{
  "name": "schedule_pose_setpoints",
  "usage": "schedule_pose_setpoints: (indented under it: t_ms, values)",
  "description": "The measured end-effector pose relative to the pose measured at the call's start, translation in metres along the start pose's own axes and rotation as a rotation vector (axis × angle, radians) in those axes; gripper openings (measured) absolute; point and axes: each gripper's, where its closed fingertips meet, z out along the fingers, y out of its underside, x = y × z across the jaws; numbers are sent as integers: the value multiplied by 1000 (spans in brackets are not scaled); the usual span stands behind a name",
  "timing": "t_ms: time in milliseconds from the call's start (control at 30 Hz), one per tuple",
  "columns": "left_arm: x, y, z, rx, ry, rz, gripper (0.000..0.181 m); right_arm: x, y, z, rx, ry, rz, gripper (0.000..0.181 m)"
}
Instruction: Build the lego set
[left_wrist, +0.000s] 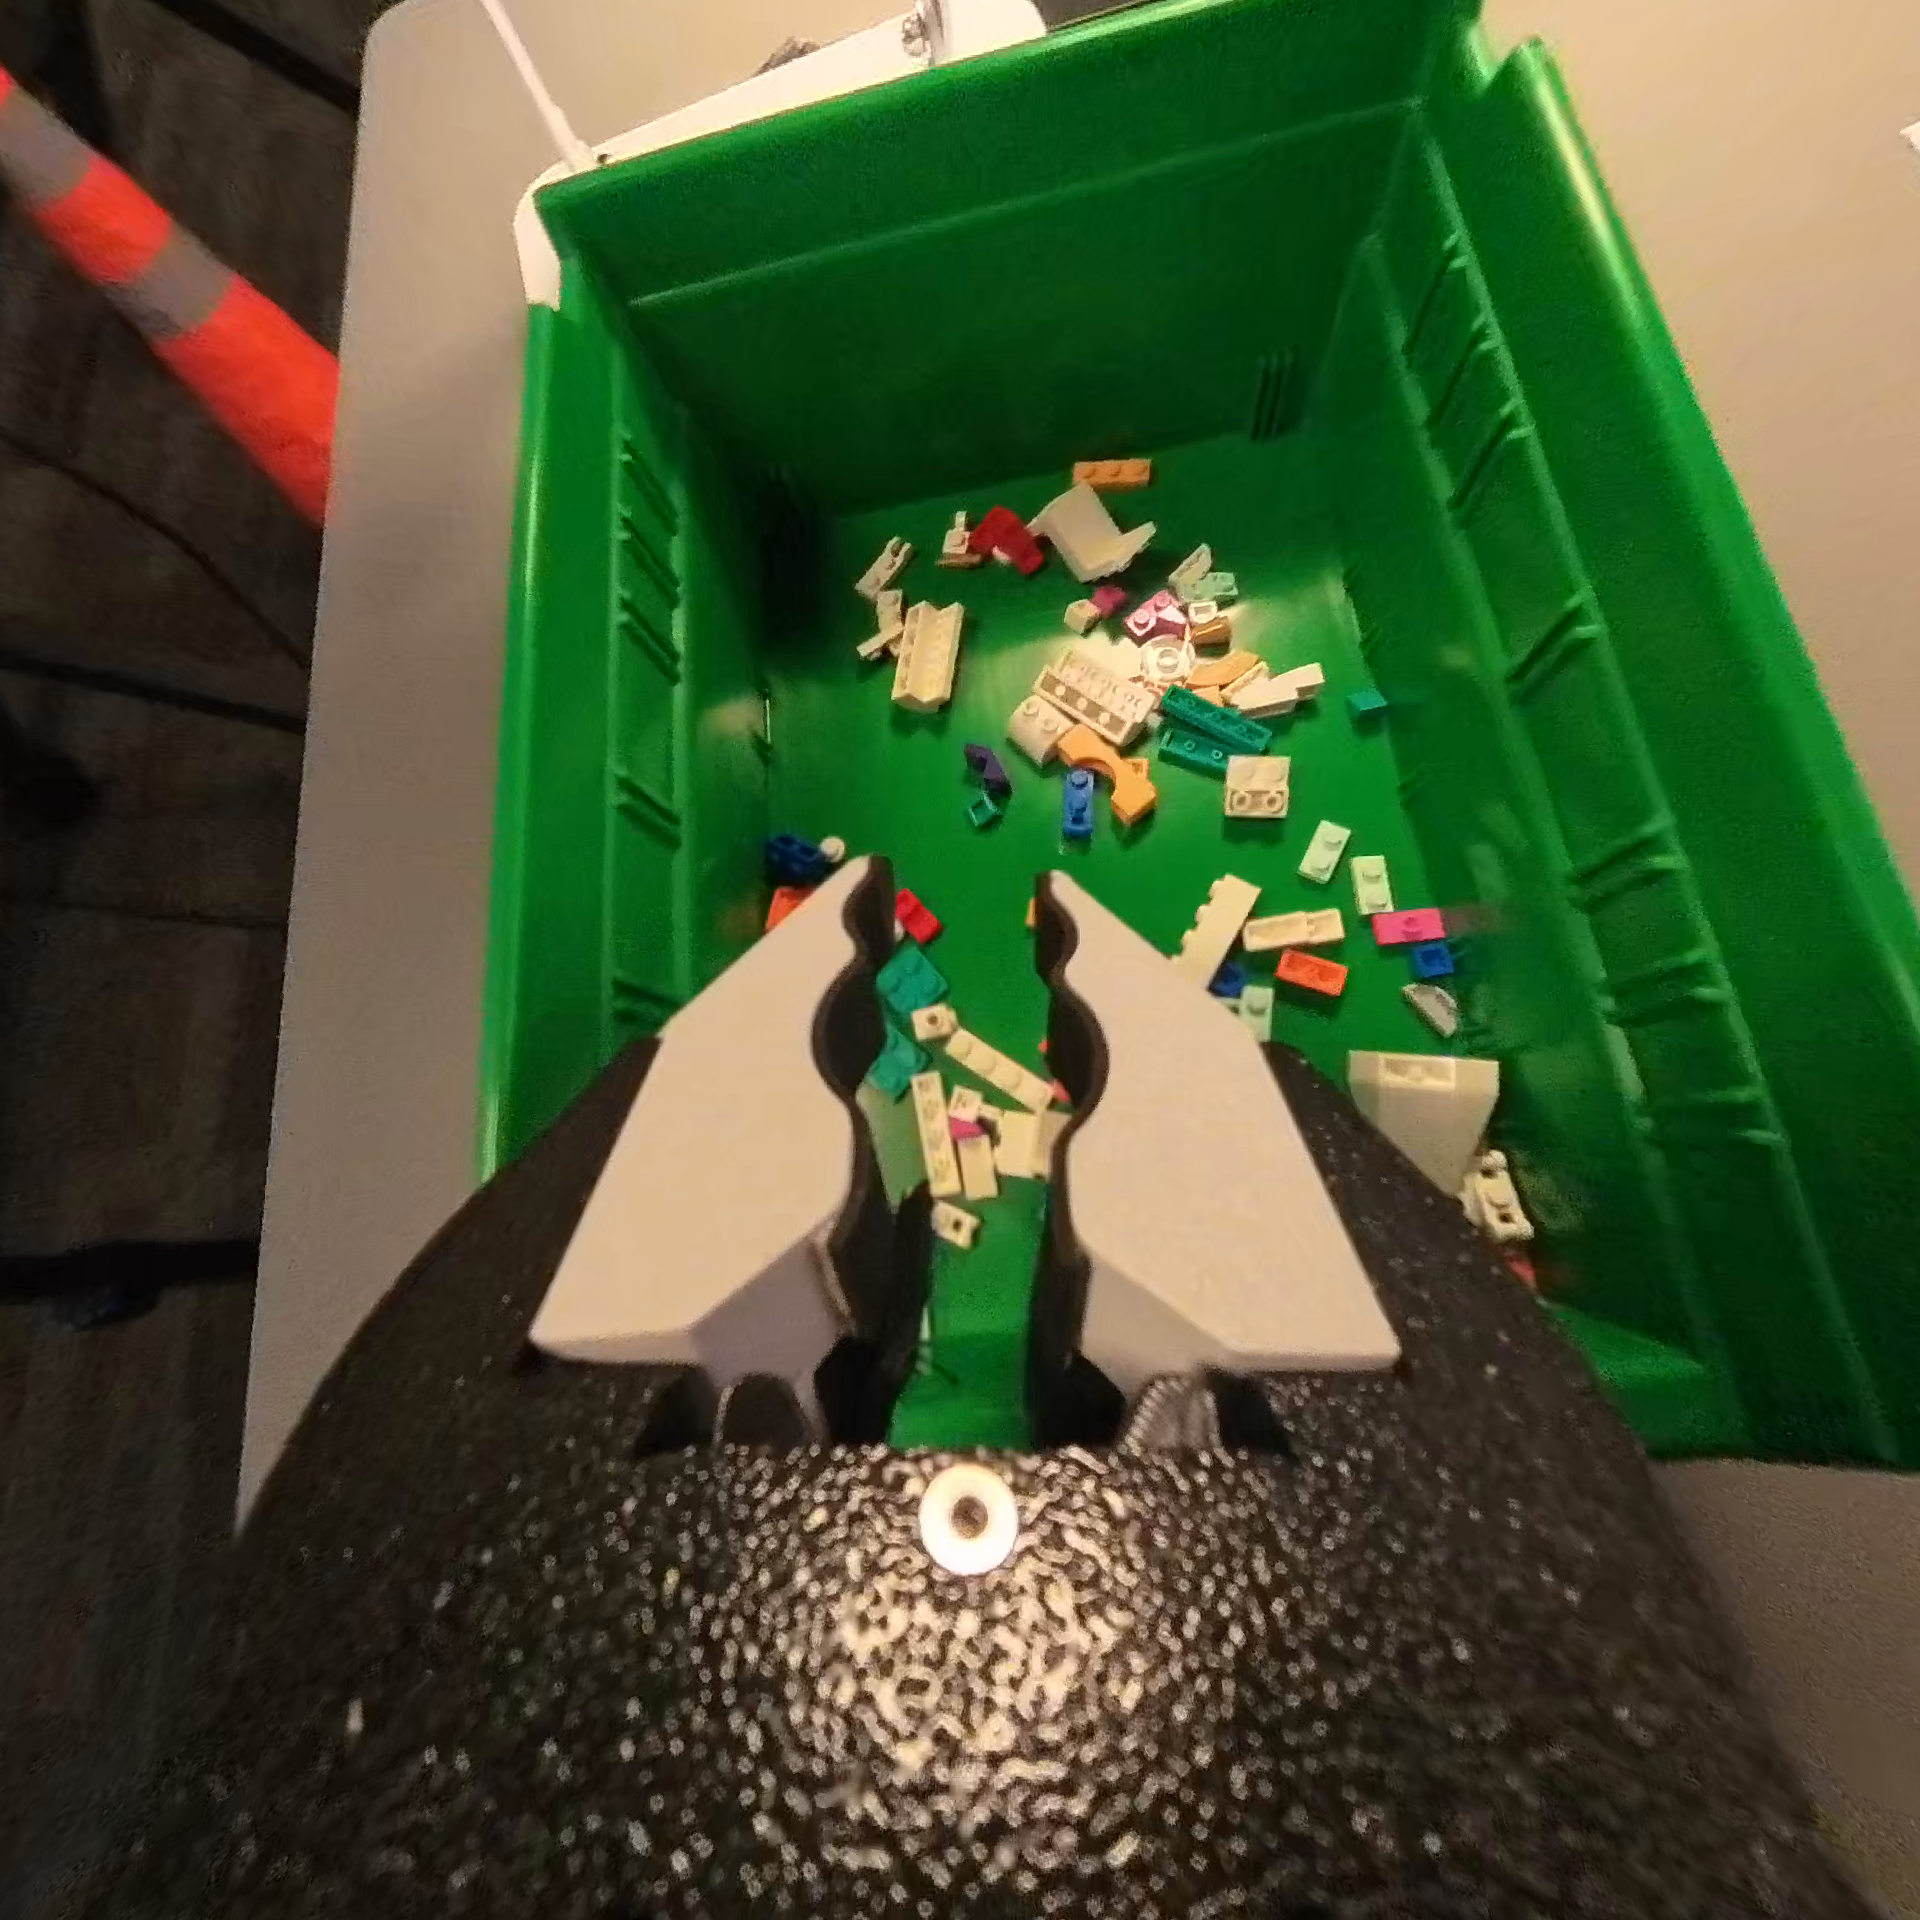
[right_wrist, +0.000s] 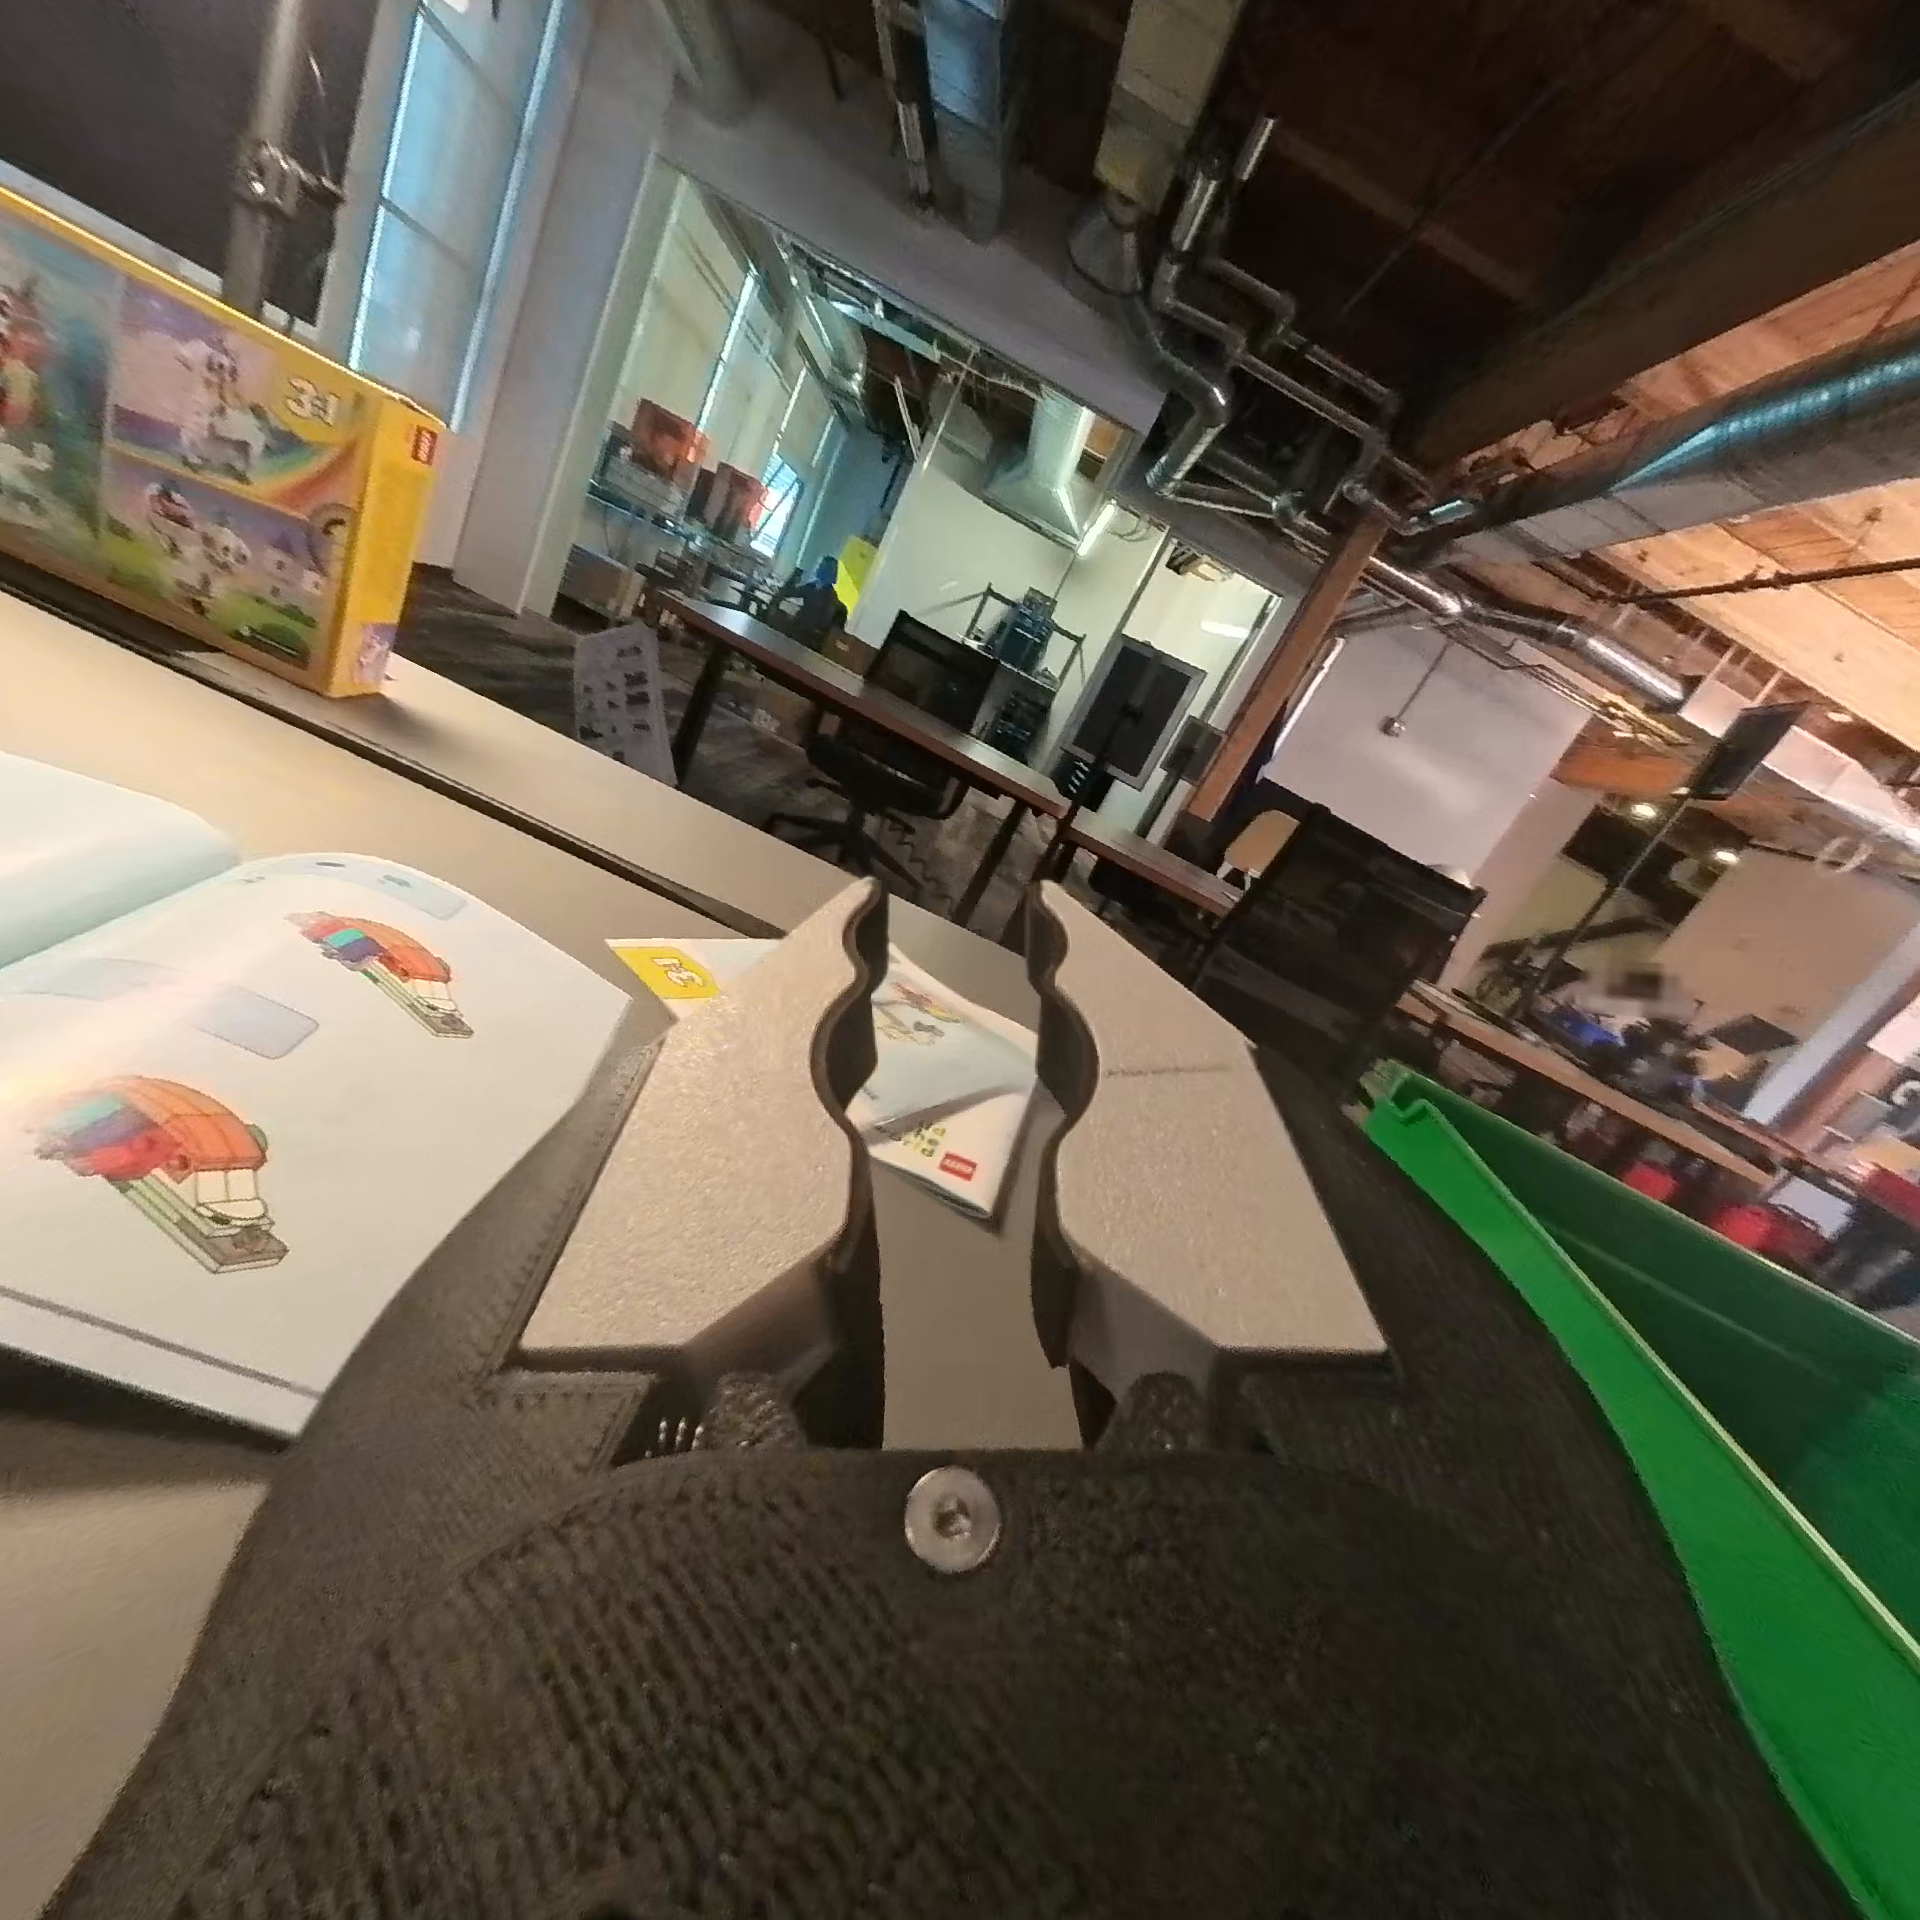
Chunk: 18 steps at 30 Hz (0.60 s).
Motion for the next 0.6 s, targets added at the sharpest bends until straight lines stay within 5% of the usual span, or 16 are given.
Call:
schedule_pose_setpoints:
  t_ms: [267, 600]
  values:
    - [1, -19, 23, 36, 42, 44, 25, -2, 4, 8, -22, 18, -22, 24]
    - [-3, -21, 1, 97, 72, 10, 24, -1, 5, 9, -31, 19, -19, 22]
